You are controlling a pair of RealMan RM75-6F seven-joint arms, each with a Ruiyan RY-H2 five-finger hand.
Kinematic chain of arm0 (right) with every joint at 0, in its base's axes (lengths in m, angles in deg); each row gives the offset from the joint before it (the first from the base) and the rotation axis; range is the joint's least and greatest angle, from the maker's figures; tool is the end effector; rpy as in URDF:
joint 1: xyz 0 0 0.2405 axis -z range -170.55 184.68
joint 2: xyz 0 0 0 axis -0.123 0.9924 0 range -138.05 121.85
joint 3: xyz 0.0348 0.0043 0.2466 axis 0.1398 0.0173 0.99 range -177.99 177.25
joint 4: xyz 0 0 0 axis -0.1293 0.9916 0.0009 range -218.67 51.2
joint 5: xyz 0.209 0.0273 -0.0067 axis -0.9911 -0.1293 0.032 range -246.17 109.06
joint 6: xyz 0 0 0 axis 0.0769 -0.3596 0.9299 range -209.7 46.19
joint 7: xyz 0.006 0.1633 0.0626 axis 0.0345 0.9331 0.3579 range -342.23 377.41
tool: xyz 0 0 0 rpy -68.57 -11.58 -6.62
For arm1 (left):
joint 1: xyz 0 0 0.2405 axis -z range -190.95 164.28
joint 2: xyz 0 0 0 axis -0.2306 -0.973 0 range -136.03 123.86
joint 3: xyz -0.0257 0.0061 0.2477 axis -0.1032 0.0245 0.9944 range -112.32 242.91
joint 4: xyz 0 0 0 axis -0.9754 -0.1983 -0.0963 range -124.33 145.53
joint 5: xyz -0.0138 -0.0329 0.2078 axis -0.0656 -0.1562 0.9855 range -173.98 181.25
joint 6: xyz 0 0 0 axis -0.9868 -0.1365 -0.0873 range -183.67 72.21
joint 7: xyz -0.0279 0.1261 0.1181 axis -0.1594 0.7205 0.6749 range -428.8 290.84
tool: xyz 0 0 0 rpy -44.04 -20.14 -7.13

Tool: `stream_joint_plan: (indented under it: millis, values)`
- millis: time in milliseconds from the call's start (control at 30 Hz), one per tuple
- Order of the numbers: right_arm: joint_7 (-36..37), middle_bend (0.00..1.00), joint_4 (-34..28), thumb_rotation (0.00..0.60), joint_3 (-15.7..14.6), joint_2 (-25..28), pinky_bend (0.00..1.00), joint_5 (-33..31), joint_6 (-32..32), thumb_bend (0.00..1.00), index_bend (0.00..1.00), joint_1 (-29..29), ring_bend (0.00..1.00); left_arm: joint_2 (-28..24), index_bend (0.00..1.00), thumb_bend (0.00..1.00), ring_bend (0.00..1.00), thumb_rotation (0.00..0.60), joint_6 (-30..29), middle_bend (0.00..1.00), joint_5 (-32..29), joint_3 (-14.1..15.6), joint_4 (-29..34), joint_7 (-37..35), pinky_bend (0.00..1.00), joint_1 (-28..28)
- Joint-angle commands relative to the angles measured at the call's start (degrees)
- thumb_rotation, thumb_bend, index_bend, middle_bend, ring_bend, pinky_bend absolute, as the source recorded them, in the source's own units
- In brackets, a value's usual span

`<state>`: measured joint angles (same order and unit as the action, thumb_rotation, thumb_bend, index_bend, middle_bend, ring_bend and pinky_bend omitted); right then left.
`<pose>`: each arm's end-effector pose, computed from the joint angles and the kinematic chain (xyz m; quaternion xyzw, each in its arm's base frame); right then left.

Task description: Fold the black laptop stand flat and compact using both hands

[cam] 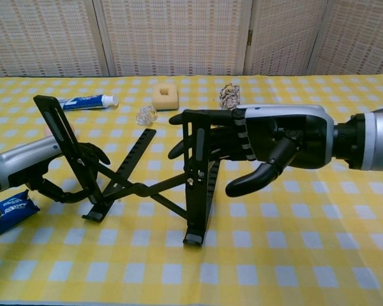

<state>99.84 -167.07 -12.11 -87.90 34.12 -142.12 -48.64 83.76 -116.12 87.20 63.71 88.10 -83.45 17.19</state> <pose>-0.1015 -0.2985 -0.0333 -0.6105 0.6864 -0.3819 0.1014 -0.2042 0.3051 -0.0409 -0.6804 -0.5054 -0.4298 0.3114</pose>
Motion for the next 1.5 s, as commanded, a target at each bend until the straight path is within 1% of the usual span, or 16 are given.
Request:
stream_joint_plan:
  millis: [33, 367, 567, 767, 967, 1300, 1500]
  values:
    - [-0.2, 0.23, 0.1, 0.6, 0.1, -0.1, 0.09, -0.3, 0.2, 0.18, 0.01, 0.1, 0.22, 0.1, 0.64, 0.46, 0.24, 0.6, -0.1, 0.3, 0.1, 0.0, 0.1, 0.1, 0.2, -0.1]
    - [-0.7, 0.23, 1.4, 0.6, 1.1, -1.5, 0.09, -1.0, 1.1, 0.18, 0.01, -0.3, 0.22, 0.2, 0.65, 0.47, 0.24, 0.6, -0.3, 0.31, 0.2, 0.1, 0.9, 0.7, 0.2, -0.2]
    - [0.0, 0.23, 2.4, 0.6, 2.1, -3.7, 0.09, -1.6, 1.3, 0.18, 0.01, -0.4, 0.22, 0.3, 0.65, 0.47, 0.24, 0.6, -0.1, 0.31, -0.2, 0.1, 1.3, 1.4, 0.2, -0.3]
    - [5.8, 0.23, 4.4, 0.6, 1.4, -5.9, 0.09, -2.8, 2.0, 0.18, 0.01, 0.1, 0.22, 0.4, 0.65, 0.47, 0.24, 0.6, 0.0, 0.31, -0.4, -0.1, 1.6, 1.8, 0.2, -0.3]
    - [15.5, 0.23, 7.2, 0.6, 0.1, -8.2, 0.09, -4.3, 2.4, 0.18, 0.01, 1.5, 0.22, 0.5, 0.65, 0.47, 0.24, 0.6, 0.4, 0.31, -0.7, 0.0, 1.8, 2.2, 0.19, -0.3]
    - [28.4, 0.23, 10.3, 0.6, -1.5, -10.3, 0.09, -4.3, 2.8, 0.18, 0.01, 2.5, 0.21, 0.4, 0.65, 0.47, 0.24, 0.6, 0.4, 0.31, -0.9, -0.2, 2.4, 3.0, 0.19, -0.3]
    - [32.4, 0.23, 11.8, 0.6, -2.7, -11.6, 0.09, -3.7, 3.0, 0.18, 0.01, 2.9, 0.2, 0.5, 0.65, 0.47, 0.24, 0.6, 0.7, 0.31, -1.0, -0.2, 2.8, 3.6, 0.18, -0.2]
